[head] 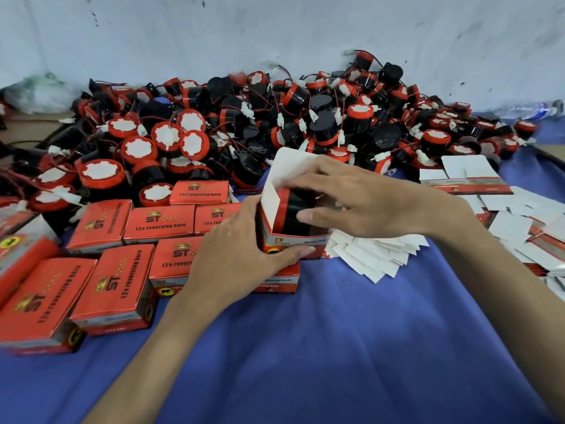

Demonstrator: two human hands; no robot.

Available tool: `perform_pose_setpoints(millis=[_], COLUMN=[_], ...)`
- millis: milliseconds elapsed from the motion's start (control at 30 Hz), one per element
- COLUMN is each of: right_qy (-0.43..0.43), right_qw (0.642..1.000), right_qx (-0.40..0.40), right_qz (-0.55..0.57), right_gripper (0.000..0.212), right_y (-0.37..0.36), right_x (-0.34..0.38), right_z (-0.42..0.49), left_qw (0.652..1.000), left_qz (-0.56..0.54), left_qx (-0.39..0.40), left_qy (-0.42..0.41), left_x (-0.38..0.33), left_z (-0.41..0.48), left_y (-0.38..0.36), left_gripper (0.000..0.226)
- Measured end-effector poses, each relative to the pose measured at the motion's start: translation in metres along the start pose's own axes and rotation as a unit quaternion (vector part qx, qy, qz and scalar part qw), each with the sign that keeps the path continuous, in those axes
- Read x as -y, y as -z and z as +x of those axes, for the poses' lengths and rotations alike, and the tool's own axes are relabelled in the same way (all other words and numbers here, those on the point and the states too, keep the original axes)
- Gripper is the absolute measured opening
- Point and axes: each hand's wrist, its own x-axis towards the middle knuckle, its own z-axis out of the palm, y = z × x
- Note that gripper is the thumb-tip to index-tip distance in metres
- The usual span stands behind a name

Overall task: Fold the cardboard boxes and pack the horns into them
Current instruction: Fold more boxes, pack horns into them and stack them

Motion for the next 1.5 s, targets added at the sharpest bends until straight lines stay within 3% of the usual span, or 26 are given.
perform_pose_setpoints(millis=[233, 400, 567, 867, 1100, 1167, 1267, 1500], right_qy=[0.011, 0.047, 0.026, 0.0, 0.022, 0.013, 0.024, 0.142], right_qw=[0.999, 0.998, 0.998, 0.986, 0.992, 0.992, 0.988, 0.964], right_qx=[-0.001, -0.035, -0.032, -0.082, -0.047, -0.047, -0.076, -0.195], right_qz=[-0.031, -0.01, -0.044, -0.143, -0.118, -0.117, -0.131, -0.109], right_gripper=[0.06, 0.023, 0.014, 0.024, 0.019, 0.033, 0.043, 0.008], right_y=[-0.001, -0.003, 0.002, 0.004, 0.012, 0.011, 0.008, -0.002], right_x=[-0.002, 0.001, 0.003, 0.007, 0.0, 0.0, -0.003, -0.015], right_z=[0.001, 0.001, 0.001, 0.003, -0.004, -0.003, 0.0, 0.001], left_qw=[1.0, 1.0, 1.0, 1.0, 1.0, 1.0, 0.999, 0.997], left_qz=[0.006, 0.008, 0.009, 0.015, 0.015, 0.013, 0.005, -0.026], left_qx=[-0.001, 0.005, 0.008, 0.016, 0.017, 0.019, 0.022, 0.055], left_qy=[0.0, 0.008, 0.012, 0.022, 0.017, 0.016, 0.025, 0.052], left_x=[0.0, 0.0, 0.0, -0.001, -0.003, -0.004, -0.002, 0.003], left_z=[0.0, 0.0, 0.001, 0.001, 0.0, 0.0, 0.001, 0.005], left_y=[-0.001, 0.001, 0.0, 0.001, 0.002, 0.002, 0.002, 0.004], left_gripper=[0.061, 0.062, 0.067, 0.06, 0.056, 0.056, 0.058, 0.068])
